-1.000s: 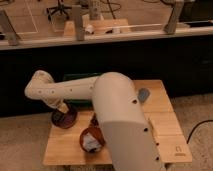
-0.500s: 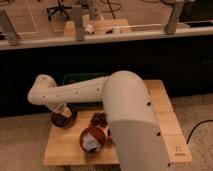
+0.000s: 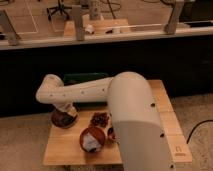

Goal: Wipe purple bowl with eraser

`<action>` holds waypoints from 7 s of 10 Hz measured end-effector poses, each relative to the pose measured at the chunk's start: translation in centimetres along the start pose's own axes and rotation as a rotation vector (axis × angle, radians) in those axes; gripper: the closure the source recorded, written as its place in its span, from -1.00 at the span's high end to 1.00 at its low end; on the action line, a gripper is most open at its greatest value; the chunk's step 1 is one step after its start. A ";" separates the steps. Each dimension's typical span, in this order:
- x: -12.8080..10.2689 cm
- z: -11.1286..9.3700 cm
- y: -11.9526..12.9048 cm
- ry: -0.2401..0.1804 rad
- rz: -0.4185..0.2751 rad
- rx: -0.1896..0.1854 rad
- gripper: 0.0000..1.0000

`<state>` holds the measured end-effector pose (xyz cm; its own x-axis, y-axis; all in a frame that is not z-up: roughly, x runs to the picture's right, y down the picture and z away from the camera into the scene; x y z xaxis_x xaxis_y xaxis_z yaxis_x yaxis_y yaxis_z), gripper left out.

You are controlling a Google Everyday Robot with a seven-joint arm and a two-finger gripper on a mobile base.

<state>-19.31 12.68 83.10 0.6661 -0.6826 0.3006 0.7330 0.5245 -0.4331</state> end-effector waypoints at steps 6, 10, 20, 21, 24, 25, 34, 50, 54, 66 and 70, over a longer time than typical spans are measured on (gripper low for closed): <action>3.0 0.9 -2.0 0.003 0.031 -0.015 -0.36; 0.8 0.2 -3.8 -0.005 -0.009 -0.003 -0.36; -1.9 -2.0 0.4 0.004 -0.028 0.025 -0.36; -1.6 -1.9 0.9 0.009 -0.021 0.017 -0.36; 0.0 -0.7 1.8 0.029 0.013 -0.014 -0.36; 0.7 -0.2 1.8 0.034 0.027 -0.023 -0.36; 1.3 -0.1 -2.5 0.041 0.024 -0.017 -0.36; 1.0 -0.5 2.4 0.037 0.032 -0.009 -0.36; 2.7 0.0 0.5 0.038 0.049 -0.013 -0.36; -4.1 -1.7 -1.3 -0.001 -0.051 0.038 -0.36; -2.8 -1.0 1.6 0.001 -0.032 0.012 -0.36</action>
<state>-20.19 14.94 80.74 0.6423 -0.6995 0.3132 0.7555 0.5087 -0.4129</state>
